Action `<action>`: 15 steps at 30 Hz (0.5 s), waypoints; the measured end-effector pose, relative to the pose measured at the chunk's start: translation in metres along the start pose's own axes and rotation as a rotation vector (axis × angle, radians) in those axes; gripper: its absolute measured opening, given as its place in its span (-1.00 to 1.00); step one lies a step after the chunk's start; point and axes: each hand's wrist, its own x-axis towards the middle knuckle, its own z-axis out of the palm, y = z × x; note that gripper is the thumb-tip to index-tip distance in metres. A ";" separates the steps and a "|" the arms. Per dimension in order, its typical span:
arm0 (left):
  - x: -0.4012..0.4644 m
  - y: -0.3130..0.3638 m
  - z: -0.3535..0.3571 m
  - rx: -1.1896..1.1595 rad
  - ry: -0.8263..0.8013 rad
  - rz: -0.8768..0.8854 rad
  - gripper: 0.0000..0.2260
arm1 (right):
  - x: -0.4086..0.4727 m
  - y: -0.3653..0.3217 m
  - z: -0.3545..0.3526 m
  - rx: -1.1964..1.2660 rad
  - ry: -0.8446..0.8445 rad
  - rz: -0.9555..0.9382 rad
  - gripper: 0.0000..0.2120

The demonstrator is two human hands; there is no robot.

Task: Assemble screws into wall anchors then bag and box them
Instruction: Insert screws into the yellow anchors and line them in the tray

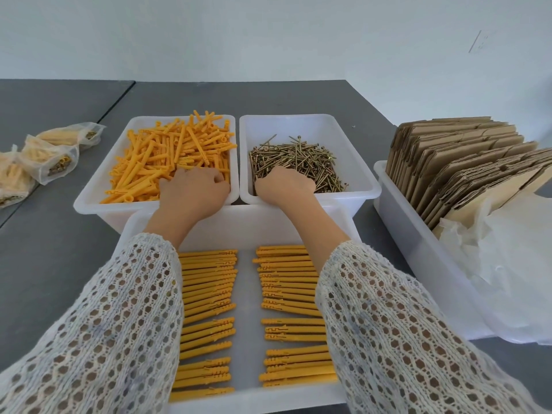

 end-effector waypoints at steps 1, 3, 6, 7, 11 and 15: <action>0.000 0.000 0.000 -0.018 0.008 -0.001 -0.79 | 0.000 0.000 0.000 0.001 0.001 -0.006 -0.80; 0.001 0.000 0.001 -0.039 0.022 -0.012 -0.73 | -0.001 0.001 -0.001 0.007 0.004 -0.025 -0.78; 0.003 0.000 0.002 -0.080 0.030 -0.055 -0.68 | -0.003 0.001 -0.003 0.052 0.012 -0.066 -0.77; 0.002 0.000 0.003 -0.112 0.045 -0.069 -0.68 | -0.004 0.001 -0.002 0.071 0.024 -0.076 -0.78; -0.005 -0.003 0.009 -0.208 0.289 -0.028 -0.70 | -0.006 0.002 0.001 0.229 0.158 -0.123 -0.76; -0.008 -0.001 0.013 -0.252 0.516 0.098 -0.72 | -0.003 0.002 0.002 0.256 0.260 -0.175 -0.67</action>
